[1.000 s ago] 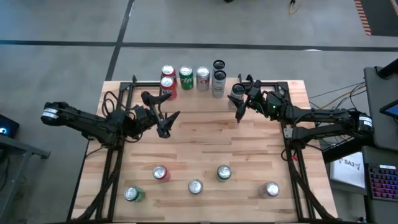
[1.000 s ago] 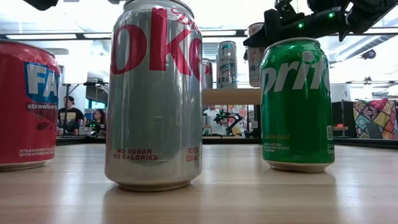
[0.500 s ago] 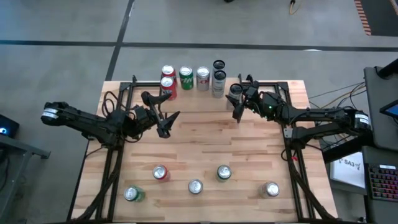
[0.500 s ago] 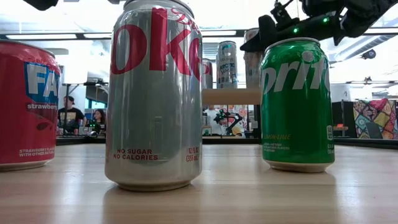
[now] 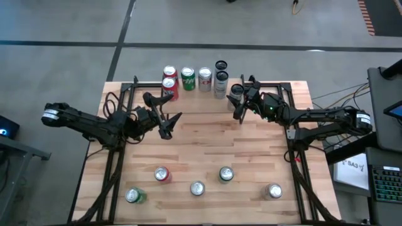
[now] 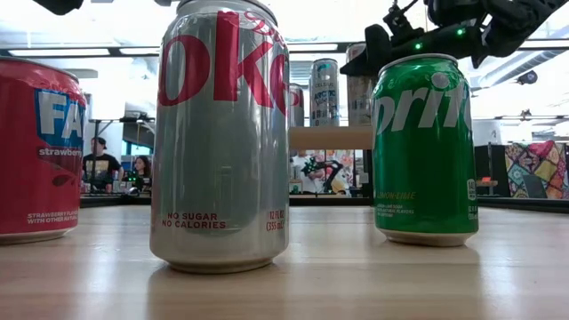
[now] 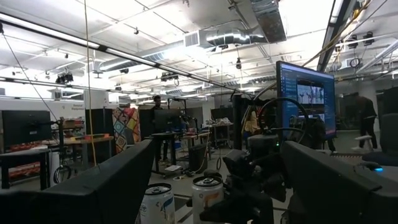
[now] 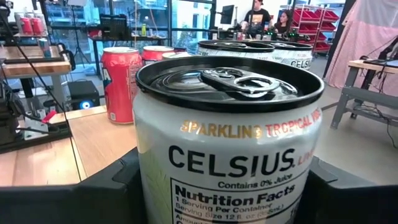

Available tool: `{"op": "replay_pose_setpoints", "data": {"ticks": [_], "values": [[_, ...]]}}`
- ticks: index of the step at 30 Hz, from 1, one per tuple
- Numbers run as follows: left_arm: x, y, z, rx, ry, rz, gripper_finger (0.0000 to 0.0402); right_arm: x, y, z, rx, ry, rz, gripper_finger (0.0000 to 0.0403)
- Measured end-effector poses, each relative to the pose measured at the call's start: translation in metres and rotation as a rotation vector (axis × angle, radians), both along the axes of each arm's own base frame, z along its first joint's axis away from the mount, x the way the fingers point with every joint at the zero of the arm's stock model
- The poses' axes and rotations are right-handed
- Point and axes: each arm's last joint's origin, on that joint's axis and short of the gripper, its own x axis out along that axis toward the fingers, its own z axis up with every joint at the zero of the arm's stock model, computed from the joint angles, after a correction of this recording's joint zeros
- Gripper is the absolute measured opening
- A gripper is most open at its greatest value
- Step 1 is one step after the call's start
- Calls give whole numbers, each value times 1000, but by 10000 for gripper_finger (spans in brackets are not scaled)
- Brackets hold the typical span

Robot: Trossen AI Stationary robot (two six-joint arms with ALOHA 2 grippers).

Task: Place canned beverage on shelf
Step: Put the white-yellow soda can on the shelf

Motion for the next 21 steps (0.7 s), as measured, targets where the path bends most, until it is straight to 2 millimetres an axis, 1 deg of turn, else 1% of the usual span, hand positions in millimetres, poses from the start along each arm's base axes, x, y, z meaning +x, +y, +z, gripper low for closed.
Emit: {"op": "replay_pose_setpoints", "data": {"ticks": [2,7,10,15,21], "values": [[0,0,0,0,0,0,341,0,0,0,0,1,-2,238],[0,0,0,0,0,0,341,0,0,0,0,8,-6,296],[0,0,0,0,0,0,341,0,0,0,0,6,-6,317],[0,0,0,1,5,0,341,0,0,2,-2,2,-6,322],[1,0,-2,2,21,0,341,3,-1,14,-11,-27,-5,323]]}}
